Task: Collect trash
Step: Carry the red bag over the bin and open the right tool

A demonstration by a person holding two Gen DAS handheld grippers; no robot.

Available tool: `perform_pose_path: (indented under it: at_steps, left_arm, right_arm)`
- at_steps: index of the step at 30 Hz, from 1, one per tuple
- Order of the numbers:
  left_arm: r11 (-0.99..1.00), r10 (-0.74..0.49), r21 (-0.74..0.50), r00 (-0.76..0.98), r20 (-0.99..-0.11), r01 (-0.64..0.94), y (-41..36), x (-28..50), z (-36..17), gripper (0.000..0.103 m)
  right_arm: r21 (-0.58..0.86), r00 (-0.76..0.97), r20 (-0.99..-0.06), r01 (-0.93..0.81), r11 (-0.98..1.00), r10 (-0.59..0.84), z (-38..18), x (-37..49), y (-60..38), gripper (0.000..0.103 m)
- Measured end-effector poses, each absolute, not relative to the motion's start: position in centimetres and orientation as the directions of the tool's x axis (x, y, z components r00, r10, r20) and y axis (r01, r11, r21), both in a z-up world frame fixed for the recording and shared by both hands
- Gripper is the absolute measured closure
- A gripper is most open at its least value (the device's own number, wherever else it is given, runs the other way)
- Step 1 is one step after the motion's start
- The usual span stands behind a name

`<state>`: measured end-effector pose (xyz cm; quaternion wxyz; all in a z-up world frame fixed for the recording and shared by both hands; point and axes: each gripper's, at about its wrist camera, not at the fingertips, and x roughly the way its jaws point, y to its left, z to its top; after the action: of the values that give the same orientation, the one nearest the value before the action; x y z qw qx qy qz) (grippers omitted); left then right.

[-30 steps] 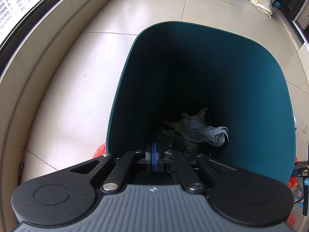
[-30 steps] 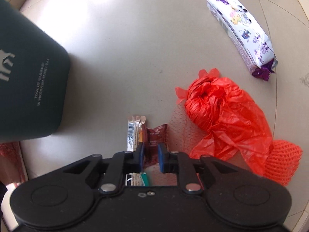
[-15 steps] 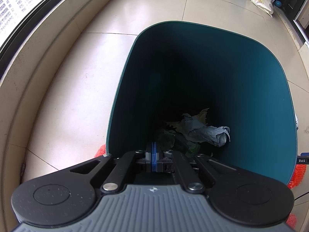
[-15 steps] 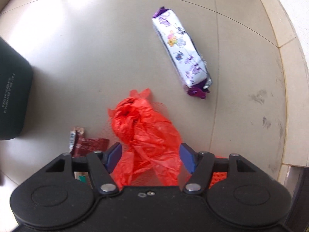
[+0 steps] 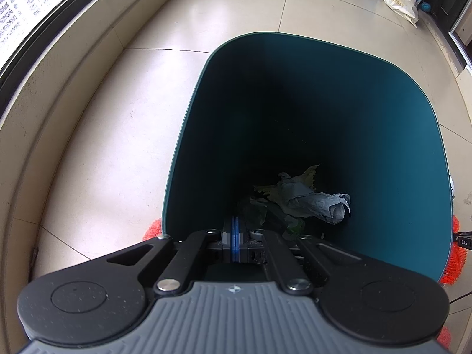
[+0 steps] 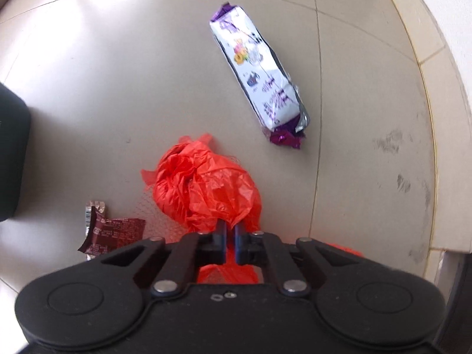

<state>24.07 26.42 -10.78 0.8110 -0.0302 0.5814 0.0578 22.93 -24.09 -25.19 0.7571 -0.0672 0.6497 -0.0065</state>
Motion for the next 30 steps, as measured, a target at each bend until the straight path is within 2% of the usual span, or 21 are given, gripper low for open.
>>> perform_pose_path:
  at_steps: [8,15,19,24,30]
  left_arm:
    - [0.991,0.061,0.018,0.319,-0.946,-0.136,26.4,24.0,-10.9,0.103]
    - [0.991,0.063,0.022,0.321,-0.945,-0.131,26.4,23.9,-10.8,0.103]
    - [0.991,0.056,0.014,0.319,-0.946,-0.134,26.6,24.0,-10.8,0.103]
    - [0.991,0.048,0.005,0.318,-0.947,-0.133,26.7,24.0,-10.8,0.103]
    - [0.991,0.034,-0.009,0.32,-0.947,-0.131,27.0,24.0,-10.7,0.103]
  right_arm:
    - [-0.078,0.3,-0.954,-0.18,0.98,-0.021,-14.0,21.7,-21.5,0.101]
    - [0.042,0.431,-0.888,-0.274,0.961,0.162,-2.0,21.0,-17.4,0.101]
    - [0.088,0.473,-0.838,-0.374,0.923,0.271,3.1,21.0,-12.9,0.101]
    - [0.174,0.441,-0.79,-0.506,0.845,0.426,5.7,21.6,-5.5,0.101]
    - [0.149,0.396,-0.81,-0.575,0.805,0.433,3.0,23.4,2.4,0.101]
